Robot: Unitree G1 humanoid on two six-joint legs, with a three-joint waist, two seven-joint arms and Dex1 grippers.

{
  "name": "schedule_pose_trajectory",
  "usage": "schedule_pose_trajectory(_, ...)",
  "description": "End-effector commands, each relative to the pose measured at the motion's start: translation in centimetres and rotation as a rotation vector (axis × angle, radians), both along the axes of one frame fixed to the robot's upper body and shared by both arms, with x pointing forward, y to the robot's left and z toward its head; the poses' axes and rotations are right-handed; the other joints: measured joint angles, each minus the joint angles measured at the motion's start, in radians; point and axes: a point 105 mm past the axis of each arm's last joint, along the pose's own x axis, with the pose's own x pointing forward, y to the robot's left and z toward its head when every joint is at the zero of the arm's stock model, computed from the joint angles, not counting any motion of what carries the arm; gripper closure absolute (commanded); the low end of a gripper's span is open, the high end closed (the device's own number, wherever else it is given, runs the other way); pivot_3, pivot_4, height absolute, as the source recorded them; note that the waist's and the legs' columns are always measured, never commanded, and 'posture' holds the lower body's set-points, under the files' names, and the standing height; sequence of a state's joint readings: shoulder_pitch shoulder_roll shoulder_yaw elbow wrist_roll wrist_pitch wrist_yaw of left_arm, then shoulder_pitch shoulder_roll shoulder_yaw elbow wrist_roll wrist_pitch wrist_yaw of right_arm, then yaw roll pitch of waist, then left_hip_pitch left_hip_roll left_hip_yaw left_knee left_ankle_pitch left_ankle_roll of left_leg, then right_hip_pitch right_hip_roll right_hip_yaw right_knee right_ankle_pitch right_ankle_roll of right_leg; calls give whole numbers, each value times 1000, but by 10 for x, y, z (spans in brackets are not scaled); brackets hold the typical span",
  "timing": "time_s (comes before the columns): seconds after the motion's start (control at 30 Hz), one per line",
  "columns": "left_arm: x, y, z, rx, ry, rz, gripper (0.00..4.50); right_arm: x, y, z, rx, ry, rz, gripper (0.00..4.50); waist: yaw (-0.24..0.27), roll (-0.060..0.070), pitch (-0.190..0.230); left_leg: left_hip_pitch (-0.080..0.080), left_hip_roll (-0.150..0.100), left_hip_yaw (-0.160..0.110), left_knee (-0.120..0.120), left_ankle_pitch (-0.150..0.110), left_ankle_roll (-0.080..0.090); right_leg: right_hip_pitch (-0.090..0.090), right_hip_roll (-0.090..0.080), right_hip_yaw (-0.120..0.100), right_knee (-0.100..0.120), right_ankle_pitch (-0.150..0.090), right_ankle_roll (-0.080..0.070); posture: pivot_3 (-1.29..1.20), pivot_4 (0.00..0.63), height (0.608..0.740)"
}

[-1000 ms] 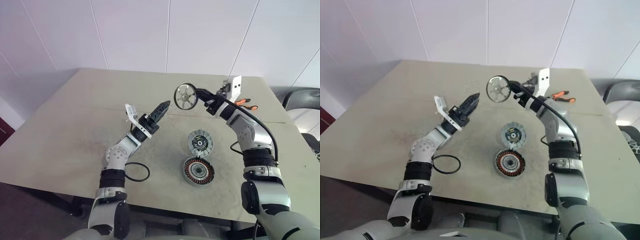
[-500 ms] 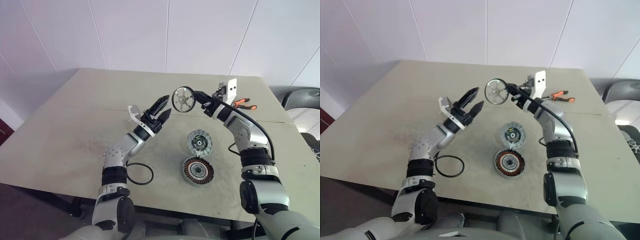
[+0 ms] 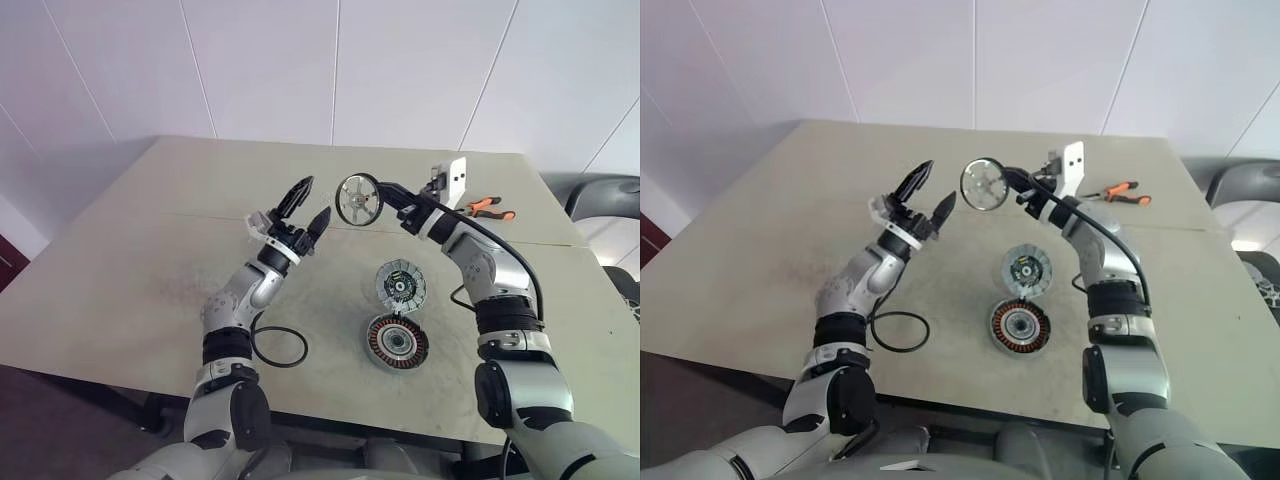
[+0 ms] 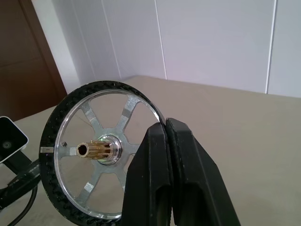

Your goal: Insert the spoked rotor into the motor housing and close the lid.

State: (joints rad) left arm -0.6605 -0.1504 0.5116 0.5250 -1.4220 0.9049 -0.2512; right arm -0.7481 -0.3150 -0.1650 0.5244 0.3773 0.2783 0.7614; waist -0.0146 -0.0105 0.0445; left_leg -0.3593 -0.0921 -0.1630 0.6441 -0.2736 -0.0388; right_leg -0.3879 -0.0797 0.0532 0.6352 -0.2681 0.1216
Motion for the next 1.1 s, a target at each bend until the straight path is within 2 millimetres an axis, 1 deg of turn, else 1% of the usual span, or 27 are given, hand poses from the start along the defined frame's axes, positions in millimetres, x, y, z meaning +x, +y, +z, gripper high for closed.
schedule_pose_trajectory(0.03, 5, -19, 12, 249, -152, 64, 44, -2, 6, 26, 20, -90, 25, 4500, 1, 0, 0, 0, 0, 0, 0, 1, -1, 0, 0, 0, 0, 0, 0, 0, 0, 740)
schedule_pose_trajectory(0.07, 9, -17, 9, 276, -151, 97, 44, -2, 6, 26, 20, -91, 25, 4500, 1, 0, 0, 0, -1, 1, 0, 1, -3, 0, 0, 0, 0, 0, 0, 0, 0, 740)
schedule_pose_trajectory(0.13, 14, -10, 12, 290, -175, 149, 44, -2, 5, 27, 21, -91, 25, 4500, -1, 0, 0, 0, -1, 1, 0, 2, -3, 0, 0, 1, 0, 0, 0, 0, 0, 740)
schedule_pose_trajectory(0.23, 12, -7, 18, 346, -258, 174, 44, -2, 5, 27, 22, -92, 26, 4500, -4, 0, 0, 0, 0, 2, -1, 1, -2, -1, 0, 2, 0, 0, 0, 0, 0, 740)
schedule_pose_trajectory(0.27, 11, -8, 19, 375, -288, 176, 44, -2, 5, 27, 22, -91, 27, 4500, -3, 0, 0, 0, 0, 2, -2, 1, -2, -1, 1, 2, 0, 0, 0, 0, 0, 740)
schedule_pose_trajectory(0.37, 7, -15, 16, 538, -406, 180, 44, -2, 7, 27, 21, -90, 33, 4500, -1, 0, 0, 0, 0, 2, -2, 1, -2, -1, 0, 2, 0, 0, 0, 0, 0, 740)
schedule_pose_trajectory(0.47, 3, -17, 20, 589, -490, 176, 44, -2, 8, 26, 20, -89, 36, 4500, 1, 0, 0, 0, 0, 2, -2, 1, -2, -1, 0, 2, -1, 0, 0, 0, 0, 740)
schedule_pose_trajectory(0.53, -1, -20, 18, 642, -547, 157, 44, -2, 8, 26, 20, -89, 36, 4500, 0, 0, 0, 0, 0, 2, -2, 1, -1, -1, 0, 2, -1, 0, 0, 0, 0, 740)
schedule_pose_trajectory(0.77, 3, -15, 19, 685, -570, 197, 44, -3, 8, 25, 20, -89, 36, 4500, -2, 0, 0, 0, 1, 2, -2, -1, 2, -1, 0, 2, 0, 0, 0, 0, 0, 740)
schedule_pose_trajectory(0.83, 7, -11, 18, 692, -553, 225, 425, -2, 8, 25, 20, -88, 35, 4500, -2, 0, 0, 0, 1, 2, -2, -1, 2, -1, 0, 2, 0, 0, 0, 0, 0, 740)
schedule_pose_trajectory(0.9, 9, -8, 18, 698, -559, 245, 903, -2, 8, 24, 20, -87, 33, 4500, -1, 0, 0, 0, 1, 2, -2, -1, 2, -1, 0, 2, 0, 0, 0, 0, 0, 740)
schedule_pose_trajectory(1.0, 8, -8, 18, 704, -566, 253, 1930, -2, 8, 24, 20, -87, 32, 4500, 0, 0, 0, 0, 1, 1, -2, -1, 2, -1, 0, 2, 0, 0, 0, 0, 0, 740)
schedule_pose_trajectory(1.03, 9, -7, 16, 711, -562, 255, 2339, -2, 8, 24, 20, -87, 32, 4500, 0, 0, 0, 0, 1, 1, -2, -1, 2, -1, 0, 2, 0, 0, 0, 0, 0, 740)
schedule_pose_trajectory(1.1, 9, -7, 14, 719, -557, 257, 2931, -2, 8, 24, 21, -87, 32, 4500, 0, 0, 0, 0, 1, 1, -2, -1, 2, -1, 0, 2, 0, 0, 0, 0, 0, 740)
